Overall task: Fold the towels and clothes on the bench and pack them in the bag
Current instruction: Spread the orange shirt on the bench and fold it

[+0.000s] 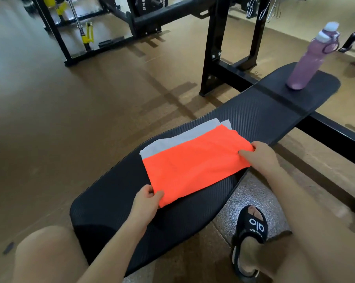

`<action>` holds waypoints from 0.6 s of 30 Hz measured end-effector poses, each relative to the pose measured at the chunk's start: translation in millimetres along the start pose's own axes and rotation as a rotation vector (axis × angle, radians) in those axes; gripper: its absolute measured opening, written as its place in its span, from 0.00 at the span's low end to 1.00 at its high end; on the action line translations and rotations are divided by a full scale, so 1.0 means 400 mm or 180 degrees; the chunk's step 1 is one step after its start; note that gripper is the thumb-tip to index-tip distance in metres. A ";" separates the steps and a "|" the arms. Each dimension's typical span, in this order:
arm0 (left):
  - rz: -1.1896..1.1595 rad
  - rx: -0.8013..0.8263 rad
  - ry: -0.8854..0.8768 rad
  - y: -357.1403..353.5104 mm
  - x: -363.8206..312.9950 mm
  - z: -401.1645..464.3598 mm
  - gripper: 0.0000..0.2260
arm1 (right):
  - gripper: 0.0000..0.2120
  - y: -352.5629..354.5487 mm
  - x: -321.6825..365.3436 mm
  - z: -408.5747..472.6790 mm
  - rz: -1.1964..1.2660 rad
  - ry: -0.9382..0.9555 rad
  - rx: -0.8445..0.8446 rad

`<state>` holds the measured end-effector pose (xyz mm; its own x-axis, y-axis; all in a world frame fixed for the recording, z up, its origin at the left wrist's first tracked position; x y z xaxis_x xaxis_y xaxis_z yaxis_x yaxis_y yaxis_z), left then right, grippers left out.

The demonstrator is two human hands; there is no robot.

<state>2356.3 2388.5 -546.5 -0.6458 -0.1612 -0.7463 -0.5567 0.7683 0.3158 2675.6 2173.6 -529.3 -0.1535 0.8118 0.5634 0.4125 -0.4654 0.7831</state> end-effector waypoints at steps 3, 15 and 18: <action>0.0110 0.0025 -0.0060 -0.003 0.006 0.004 0.06 | 0.15 0.017 0.009 -0.003 0.0125 -0.0027 0.0058; 0.0133 -0.0039 0.0032 0.002 -0.022 0.062 0.06 | 0.20 0.002 -0.006 0.032 -0.0249 -0.0092 0.0275; 0.0213 -0.0004 0.0018 0.000 -0.021 0.070 0.06 | 0.18 -0.004 -0.008 0.038 -0.0374 -0.0024 0.0327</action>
<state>2376.5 2407.0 -556.5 -0.6846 -0.1129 -0.7202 -0.5128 0.7768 0.3657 2689.1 2177.1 -536.3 -0.1995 0.8614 0.4671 0.4818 -0.3289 0.8122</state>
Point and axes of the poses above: each hand's wrist, its own z-axis towards the middle knuckle, its own y-axis out of the back of the hand, x = y × z, the point moved 7 cm from there along z, towards the middle knuckle, and after that the axes turned 3 degrees about x, right-handed, at the moved point
